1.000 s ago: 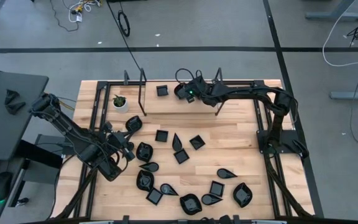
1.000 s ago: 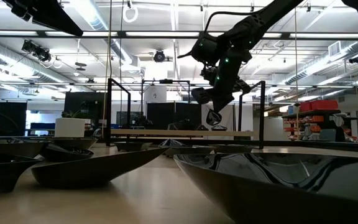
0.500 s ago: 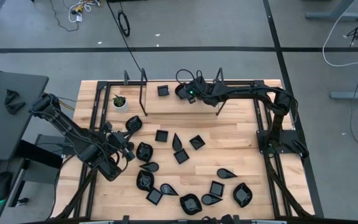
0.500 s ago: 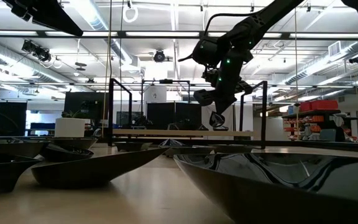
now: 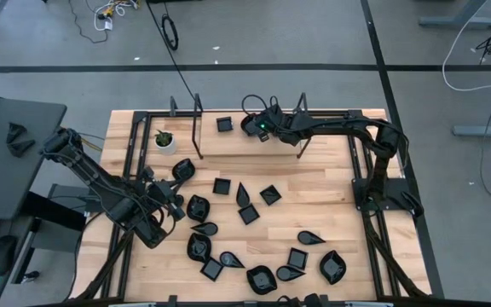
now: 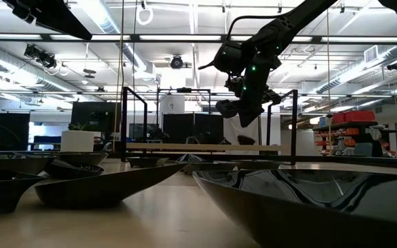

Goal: Pick & Place Mini shaped plates
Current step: Stack the black teardrop shape bowl on top of the other black teardrop shape bowl on the shelf, then stack the black square bowl on top of the other black square bowl on the shelf

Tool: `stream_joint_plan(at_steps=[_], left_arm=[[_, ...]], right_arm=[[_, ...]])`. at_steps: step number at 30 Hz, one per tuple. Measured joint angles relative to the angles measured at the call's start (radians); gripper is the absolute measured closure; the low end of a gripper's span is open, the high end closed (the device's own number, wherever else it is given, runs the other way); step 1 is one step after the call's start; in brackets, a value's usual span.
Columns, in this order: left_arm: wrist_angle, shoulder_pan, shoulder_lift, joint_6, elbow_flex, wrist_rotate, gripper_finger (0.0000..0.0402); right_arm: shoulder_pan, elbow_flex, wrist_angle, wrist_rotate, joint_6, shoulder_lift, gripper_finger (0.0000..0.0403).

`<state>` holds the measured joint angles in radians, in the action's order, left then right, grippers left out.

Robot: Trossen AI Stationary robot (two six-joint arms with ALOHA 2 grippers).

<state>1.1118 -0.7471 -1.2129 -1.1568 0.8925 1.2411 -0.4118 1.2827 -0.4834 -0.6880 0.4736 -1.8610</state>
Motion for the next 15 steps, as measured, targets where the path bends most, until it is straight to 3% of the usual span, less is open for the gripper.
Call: stream_joint_plan(at_steps=[15], left_arm=[[0.0, 0.0, 0.0, 0.0, 0.0, 0.0, 0.0388]], right_arm=[[0.044, 0.0, 0.105, 0.019, -0.089, 0.01, 0.0371]])
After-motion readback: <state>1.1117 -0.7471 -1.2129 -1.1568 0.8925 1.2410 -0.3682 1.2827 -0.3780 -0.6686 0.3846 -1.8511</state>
